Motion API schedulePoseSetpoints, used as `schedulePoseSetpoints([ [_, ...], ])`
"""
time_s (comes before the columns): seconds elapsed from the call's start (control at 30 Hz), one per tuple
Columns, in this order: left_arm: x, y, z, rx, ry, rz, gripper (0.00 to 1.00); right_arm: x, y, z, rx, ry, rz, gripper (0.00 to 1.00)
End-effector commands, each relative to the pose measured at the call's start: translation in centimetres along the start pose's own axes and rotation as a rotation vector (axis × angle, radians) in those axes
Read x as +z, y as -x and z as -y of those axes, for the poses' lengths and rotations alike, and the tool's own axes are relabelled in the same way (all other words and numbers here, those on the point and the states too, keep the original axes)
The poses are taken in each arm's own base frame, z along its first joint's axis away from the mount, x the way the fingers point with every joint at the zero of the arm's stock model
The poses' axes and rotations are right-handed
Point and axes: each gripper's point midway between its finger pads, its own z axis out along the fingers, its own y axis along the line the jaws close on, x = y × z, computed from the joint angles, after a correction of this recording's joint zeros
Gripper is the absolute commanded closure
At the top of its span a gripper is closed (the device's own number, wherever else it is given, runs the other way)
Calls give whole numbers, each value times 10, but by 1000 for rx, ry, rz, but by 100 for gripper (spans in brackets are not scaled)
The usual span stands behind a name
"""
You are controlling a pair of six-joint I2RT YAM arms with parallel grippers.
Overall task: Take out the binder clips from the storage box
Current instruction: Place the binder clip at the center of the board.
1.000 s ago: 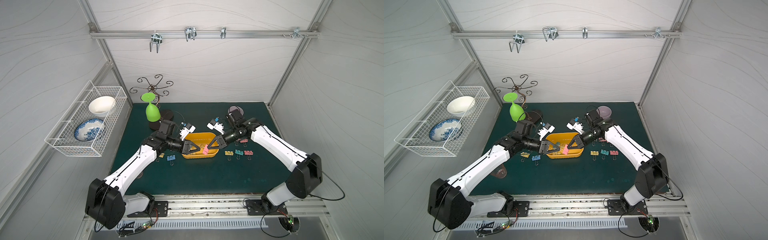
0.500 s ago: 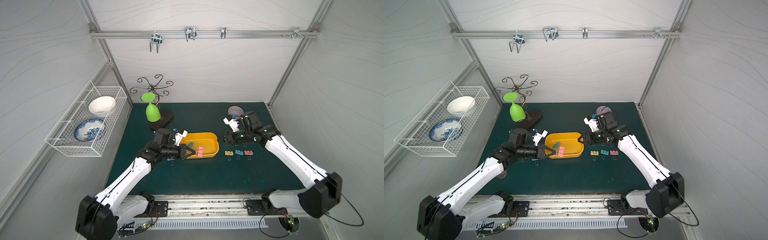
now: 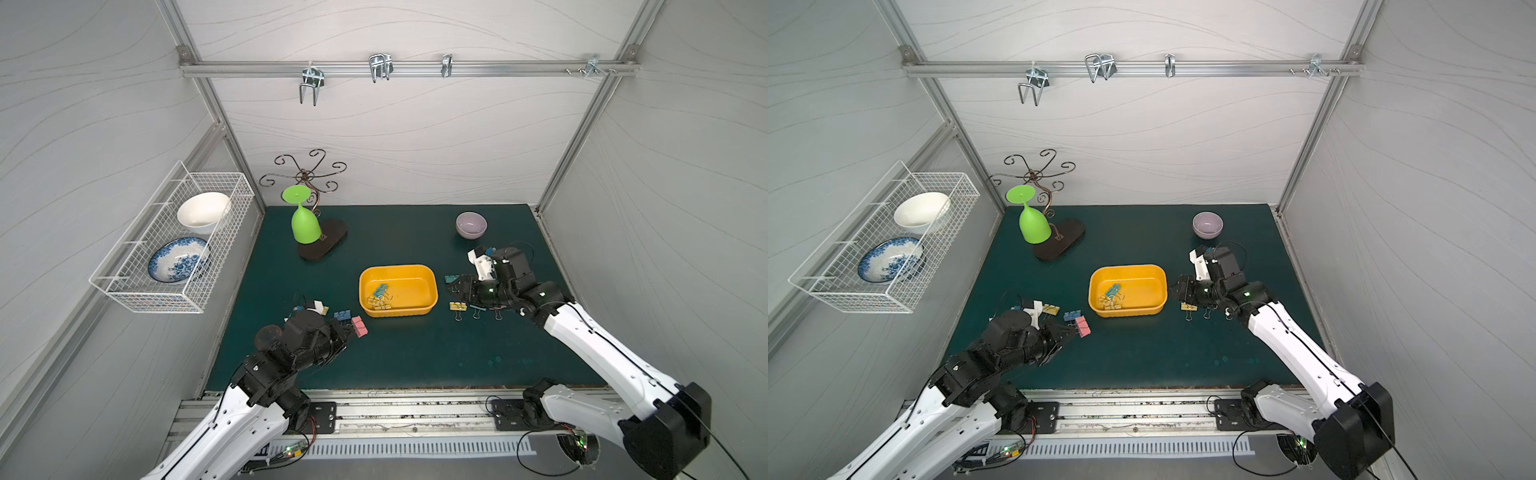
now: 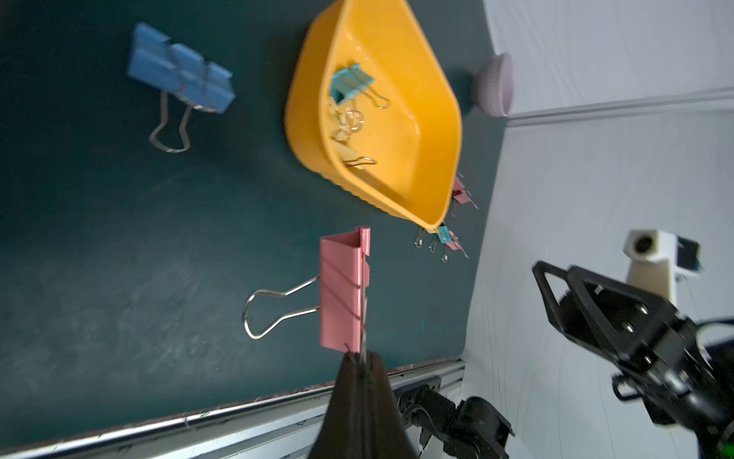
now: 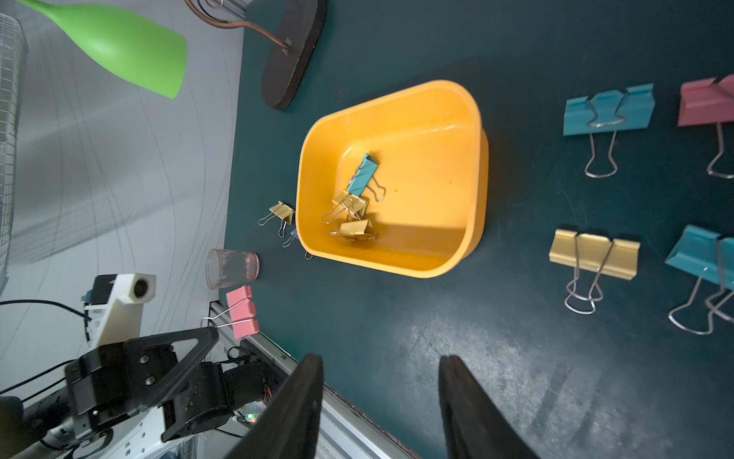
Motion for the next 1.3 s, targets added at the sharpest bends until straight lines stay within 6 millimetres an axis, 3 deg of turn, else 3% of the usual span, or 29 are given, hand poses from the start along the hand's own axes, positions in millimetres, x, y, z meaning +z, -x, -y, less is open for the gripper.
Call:
schedulePoseSetpoints([
  [0.0,7,9,-25,-150,138,88,100,1,10,-12,15,3,73,49],
  [0.27,49,13,-19,-239,163,121,100,18,-2,-23,-9,-13,31,49],
  [0.53,79,22,-30,-416,181,200,100,29,-13,-24,-31,-57,-29,49],
  [0.77,95,17,-35,-443,214,184,99,36,-15,-24,-48,-80,-48,48],
  [0.87,99,12,-28,-429,171,141,84,43,-15,-24,-48,-88,-64,48],
  [1.03,77,10,-21,-355,160,116,56,55,-13,-28,-82,-95,-96,47],
  [1.17,54,14,-31,-306,171,144,43,73,-18,-34,-135,-106,-161,47],
  [1.27,38,23,-46,-269,195,203,39,92,-25,-38,-175,-134,-212,47],
])
